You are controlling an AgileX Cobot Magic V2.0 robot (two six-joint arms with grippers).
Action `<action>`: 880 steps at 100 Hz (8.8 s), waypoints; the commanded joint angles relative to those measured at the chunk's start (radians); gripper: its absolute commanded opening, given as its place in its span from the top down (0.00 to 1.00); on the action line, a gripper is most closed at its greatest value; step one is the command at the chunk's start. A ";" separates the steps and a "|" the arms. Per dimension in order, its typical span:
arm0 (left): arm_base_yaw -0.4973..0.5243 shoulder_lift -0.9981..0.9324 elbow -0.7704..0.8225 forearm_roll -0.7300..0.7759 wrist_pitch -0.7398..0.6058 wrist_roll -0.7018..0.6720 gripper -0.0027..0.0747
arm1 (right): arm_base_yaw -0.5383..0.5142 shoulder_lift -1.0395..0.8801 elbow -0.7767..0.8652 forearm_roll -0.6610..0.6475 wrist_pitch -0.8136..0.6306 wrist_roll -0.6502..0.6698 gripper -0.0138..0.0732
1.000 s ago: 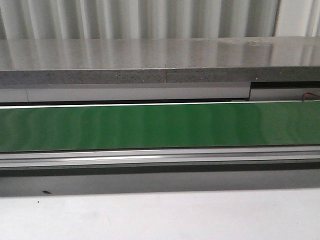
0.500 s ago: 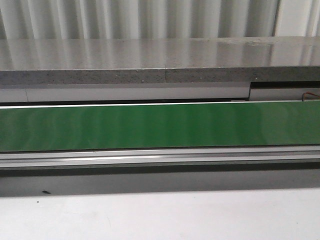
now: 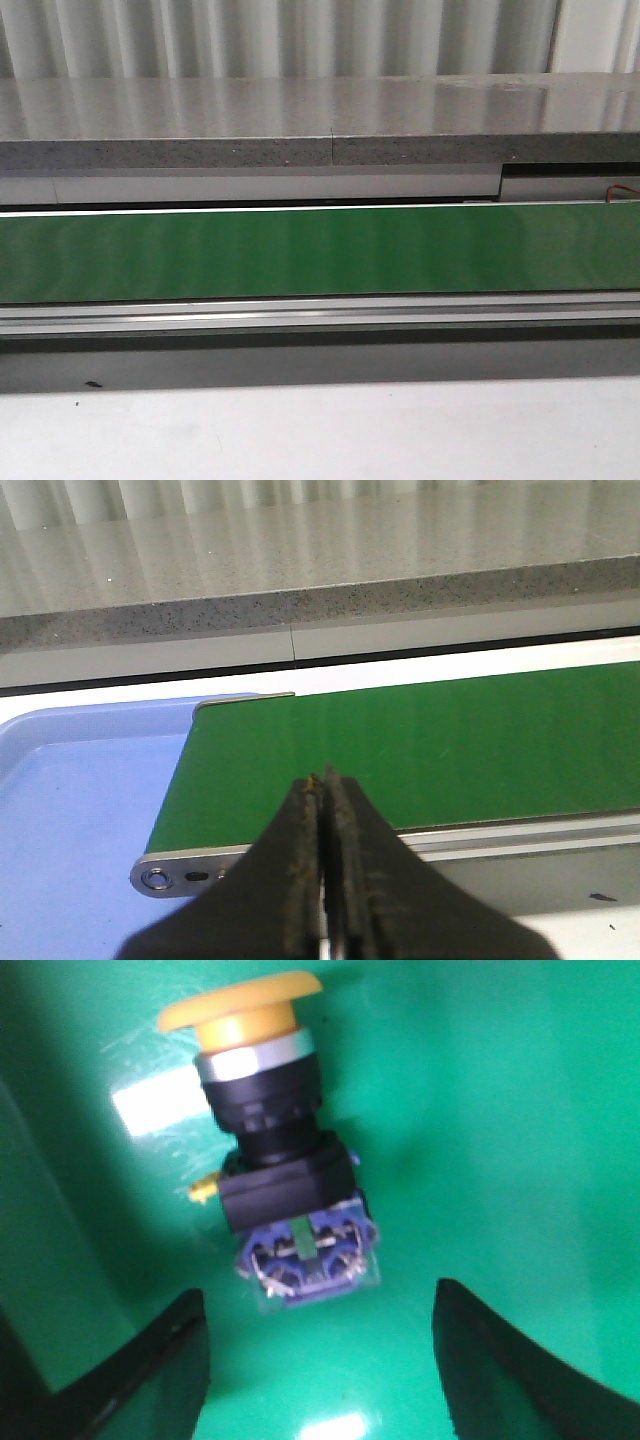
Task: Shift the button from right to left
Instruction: 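Close the right gripper on the yellow push button and lift it, then carry the button over the belt, lower it and open the right gripper, then raise the right gripper away while the belt carries the button, then lower the open left gripper over the button arriving on the belt, then close the left gripper around the button's contact block, then lift the button off the belt and carry it over the blue tray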
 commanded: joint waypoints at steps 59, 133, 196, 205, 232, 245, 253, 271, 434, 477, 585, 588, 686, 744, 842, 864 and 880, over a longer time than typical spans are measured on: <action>-0.004 -0.032 0.039 -0.002 -0.073 0.000 0.99 | -0.009 0.085 -0.122 -0.013 -0.018 -0.013 0.62; -0.004 -0.032 0.039 -0.002 -0.073 0.000 0.99 | 0.195 -0.238 -0.116 0.066 0.144 -0.013 0.62; -0.004 -0.032 0.039 -0.002 -0.073 0.000 0.99 | 0.273 -0.152 -0.097 0.104 0.146 -0.013 0.52; -0.004 -0.032 0.039 -0.002 -0.073 0.000 0.99 | 0.273 -0.152 -0.097 0.099 0.146 -0.013 0.40; -0.004 -0.032 0.039 -0.002 -0.073 0.000 0.99 | 0.274 -0.194 -0.097 0.130 0.134 -0.060 0.26; -0.004 -0.032 0.039 -0.002 -0.073 0.000 0.99 | 0.300 -0.256 -0.096 0.192 0.131 -0.129 0.26; -0.004 -0.032 0.039 -0.002 -0.073 0.000 0.99 | 0.337 -0.308 -0.084 0.197 0.116 -0.139 0.26; -0.004 -0.032 0.039 -0.002 -0.073 0.000 0.99 | 0.412 -0.412 -0.010 0.197 0.062 -0.139 0.44; -0.004 -0.032 0.039 0.057 -0.087 0.000 0.99 | 0.472 -1.576 0.821 0.194 -0.489 -0.164 0.92; -0.004 -0.032 0.035 0.057 -0.268 0.000 0.99 | 0.472 -1.576 0.821 0.194 -0.489 -0.164 0.92; -0.006 0.613 -0.571 -0.123 0.209 -0.004 0.21 | 0.472 -1.576 0.821 0.194 -0.489 -0.164 0.92; -0.006 0.625 -0.571 -0.122 0.192 -0.004 0.16 | 0.472 -1.576 0.821 0.194 -0.489 -0.164 0.92; -0.343 1.230 -0.892 -0.676 0.372 0.197 0.23 | 0.472 -1.576 0.821 0.194 -0.489 -0.164 0.92; -0.470 1.592 -1.228 -0.291 0.651 -0.293 0.23 | 0.472 -1.576 0.821 0.194 -0.489 -0.164 0.92; -0.484 1.782 -1.391 0.004 0.758 -0.522 0.67 | 0.472 -1.576 0.821 0.194 -0.489 -0.164 0.92; -0.484 1.758 -1.391 0.013 0.803 -0.522 0.82 | 0.472 -1.576 0.821 0.194 -0.489 -0.164 0.92; -0.484 1.696 -1.391 0.081 0.839 -0.520 0.82 | 0.472 -1.576 0.821 0.194 -0.489 -0.164 0.92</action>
